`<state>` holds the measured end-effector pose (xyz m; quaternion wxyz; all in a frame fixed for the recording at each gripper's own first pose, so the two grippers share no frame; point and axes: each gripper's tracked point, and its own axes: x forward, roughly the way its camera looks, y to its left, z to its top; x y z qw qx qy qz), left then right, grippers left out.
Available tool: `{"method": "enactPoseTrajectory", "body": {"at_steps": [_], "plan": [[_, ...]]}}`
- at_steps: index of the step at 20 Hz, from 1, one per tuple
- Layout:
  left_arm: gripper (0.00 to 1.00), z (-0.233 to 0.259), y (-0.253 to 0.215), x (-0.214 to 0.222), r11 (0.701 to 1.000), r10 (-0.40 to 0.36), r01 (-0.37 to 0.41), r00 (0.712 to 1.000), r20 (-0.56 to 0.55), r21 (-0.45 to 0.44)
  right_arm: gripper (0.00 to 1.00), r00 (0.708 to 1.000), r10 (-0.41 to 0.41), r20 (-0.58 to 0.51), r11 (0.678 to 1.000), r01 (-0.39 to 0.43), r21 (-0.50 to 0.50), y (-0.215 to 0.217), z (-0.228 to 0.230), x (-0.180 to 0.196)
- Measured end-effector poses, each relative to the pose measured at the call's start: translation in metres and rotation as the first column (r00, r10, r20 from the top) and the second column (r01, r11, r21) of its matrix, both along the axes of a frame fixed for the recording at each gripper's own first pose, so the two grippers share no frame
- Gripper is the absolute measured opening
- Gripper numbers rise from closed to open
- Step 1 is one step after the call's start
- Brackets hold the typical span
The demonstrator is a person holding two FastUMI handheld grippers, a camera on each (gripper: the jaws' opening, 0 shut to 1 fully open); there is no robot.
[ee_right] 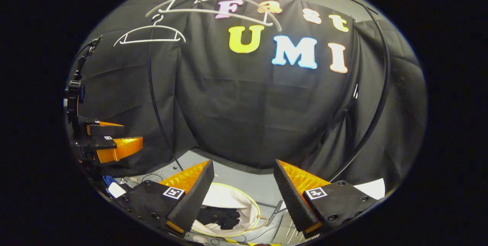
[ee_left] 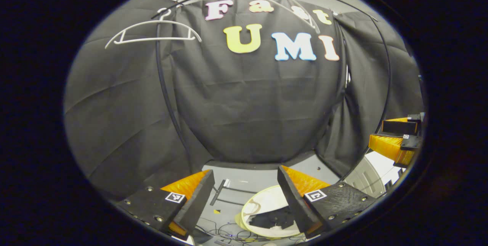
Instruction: Grasp the clothes on the hanger with both hands and then place them into the laundry hamper below.
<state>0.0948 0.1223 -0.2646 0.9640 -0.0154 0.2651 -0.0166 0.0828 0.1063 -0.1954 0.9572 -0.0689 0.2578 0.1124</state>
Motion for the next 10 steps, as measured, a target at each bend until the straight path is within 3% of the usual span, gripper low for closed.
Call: {"method": "enactPoseTrajectory", "body": {"at_steps": [5, 10], "plan": [[0.99, 0.086, 0.002, 0.000, 1.000, 0.030, -0.030, 0.991, 0.130, 0.001, 0.98, 0.993, -0.044, 0.114, 0.999, 0.041, 0.026, -0.036, 0.067, -0.001], [0.99, 0.166, -0.007, -0.021, 1.000, 0.016, -0.022, 0.963, 0.270, 0.018, 0.97, 0.970, -0.122, 0.212, 0.992, 0.113, 0.051, -0.083, 0.134, -0.014]]}}
